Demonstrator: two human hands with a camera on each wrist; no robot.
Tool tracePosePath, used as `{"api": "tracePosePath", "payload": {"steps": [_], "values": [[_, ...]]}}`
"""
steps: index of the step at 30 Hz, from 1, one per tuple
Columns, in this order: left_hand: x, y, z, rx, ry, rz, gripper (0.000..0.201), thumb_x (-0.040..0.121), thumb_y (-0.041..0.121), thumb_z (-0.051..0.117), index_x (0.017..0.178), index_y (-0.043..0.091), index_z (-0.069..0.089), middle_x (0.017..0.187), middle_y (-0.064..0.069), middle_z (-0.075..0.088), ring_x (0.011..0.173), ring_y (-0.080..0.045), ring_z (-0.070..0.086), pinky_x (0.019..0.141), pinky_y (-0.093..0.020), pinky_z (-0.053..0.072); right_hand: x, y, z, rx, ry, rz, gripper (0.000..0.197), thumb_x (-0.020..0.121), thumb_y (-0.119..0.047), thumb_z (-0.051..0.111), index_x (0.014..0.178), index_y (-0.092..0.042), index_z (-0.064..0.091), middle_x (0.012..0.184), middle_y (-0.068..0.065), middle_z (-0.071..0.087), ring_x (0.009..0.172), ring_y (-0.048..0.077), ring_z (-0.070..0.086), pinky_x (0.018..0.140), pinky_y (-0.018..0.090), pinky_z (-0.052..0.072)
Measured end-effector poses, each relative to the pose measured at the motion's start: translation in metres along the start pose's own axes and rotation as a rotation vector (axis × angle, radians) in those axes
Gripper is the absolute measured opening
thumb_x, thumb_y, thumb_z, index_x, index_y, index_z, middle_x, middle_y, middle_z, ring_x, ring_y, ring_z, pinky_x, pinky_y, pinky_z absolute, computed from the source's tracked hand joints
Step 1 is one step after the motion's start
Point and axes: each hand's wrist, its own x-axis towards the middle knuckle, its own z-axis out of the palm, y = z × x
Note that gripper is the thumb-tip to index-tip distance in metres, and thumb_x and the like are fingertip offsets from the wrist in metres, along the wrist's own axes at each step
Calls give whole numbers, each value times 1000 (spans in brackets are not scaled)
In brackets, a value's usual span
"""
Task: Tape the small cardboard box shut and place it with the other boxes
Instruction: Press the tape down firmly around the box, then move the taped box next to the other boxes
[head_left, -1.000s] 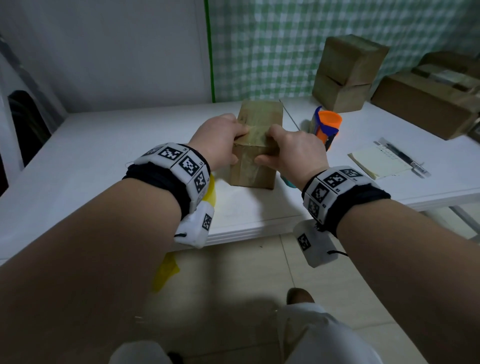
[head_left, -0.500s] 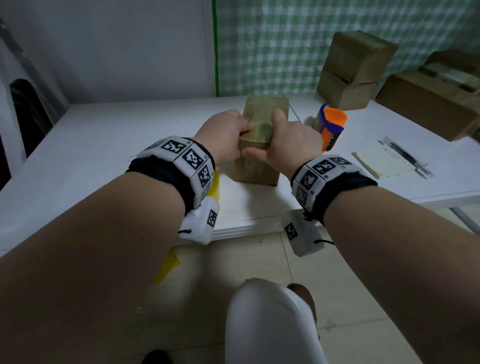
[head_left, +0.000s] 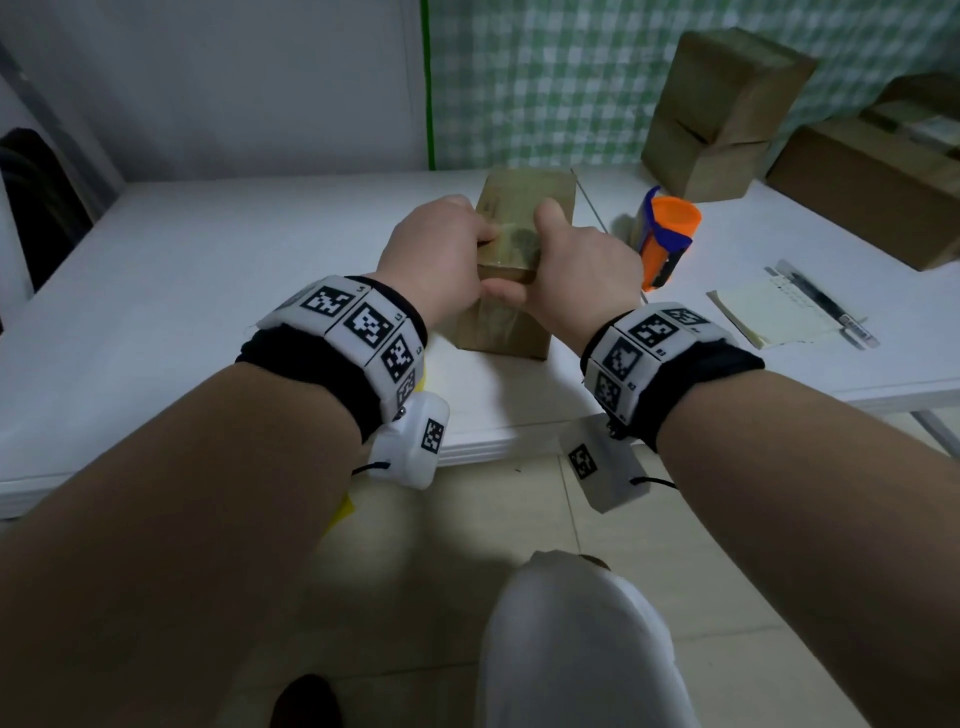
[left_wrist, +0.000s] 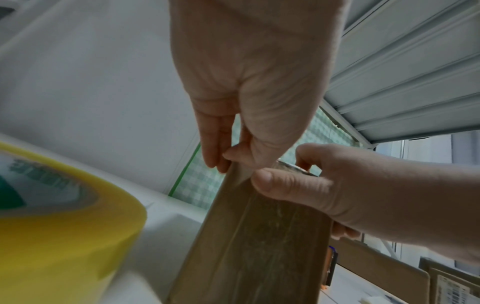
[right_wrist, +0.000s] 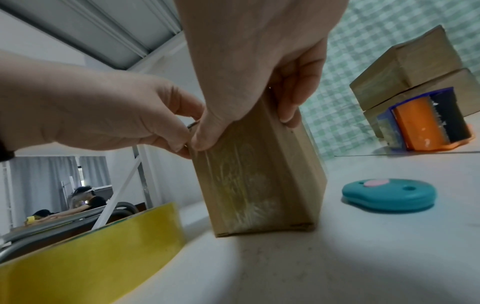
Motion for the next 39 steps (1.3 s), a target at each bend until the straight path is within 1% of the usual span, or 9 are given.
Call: {"api": "tracePosePath", "payload": {"steps": [5,9,12,17,21,26,32,36,39], "values": [[1,6,-2,48,4,-19,40,80,19,62,120,18,64,112,-10,55,107,-31,53,89,-38,45,-1,12,-3,-9,37,-112,66,76,-70,51,108,-13,43,84,13,62,81,35,63,56,34,31],[0,8,-3,62,3,-15,39,79,7,53,114,16,67,110,-9,55,103,-31,54,81,-35,44,-4,20,-8,32,38,-182,51,87,-61,43,99,-11,46,73,7,50,72,32,55,56,34,30],[-1,10,-10,-5,-19,-21,41,79,8,53,117,18,66,115,-9,57,110,-31,53,89,-36,44,-5,23,-9,99,76,-119,46,93,-55,37,99,-10,49,77,13,60,79,37,61,57,33,32],[-2,10,-19,-233,-67,-66,54,83,15,60,136,20,50,139,-4,53,125,-22,50,101,-23,36,0,16,-10,125,-89,55,84,69,-84,37,122,-18,44,110,15,63,101,34,62,69,36,41],[-2,5,-24,-413,-145,-116,67,81,4,59,143,17,38,146,-5,46,132,-19,45,104,-25,36,12,3,-12,208,-218,161,98,58,-82,50,136,-24,34,126,16,49,110,35,57,87,41,48],[17,-6,-38,-585,-87,-185,68,81,-1,59,143,17,38,137,-8,50,122,-27,52,93,-30,45,39,4,-19,310,-122,205,83,66,-64,57,137,-29,35,126,16,47,111,38,54,96,44,48],[62,-4,-40,-643,-120,-223,56,85,-5,47,138,13,43,82,8,50,70,-10,56,55,-14,44,89,33,-19,422,48,371,76,68,-60,58,134,-27,38,126,16,44,110,40,53,95,41,44],[94,-2,-28,-615,-153,-187,55,86,-3,44,138,13,43,85,6,53,70,-10,58,59,-16,43,126,56,-7,412,72,452,77,68,-60,58,133,-25,37,128,17,42,113,42,50,97,46,43],[116,-2,-14,-618,-167,-177,51,88,0,42,138,15,45,101,-3,57,71,-11,60,65,-21,47,154,71,5,432,71,489,75,67,-59,59,130,-25,37,127,17,41,113,42,50,94,47,46]]}}
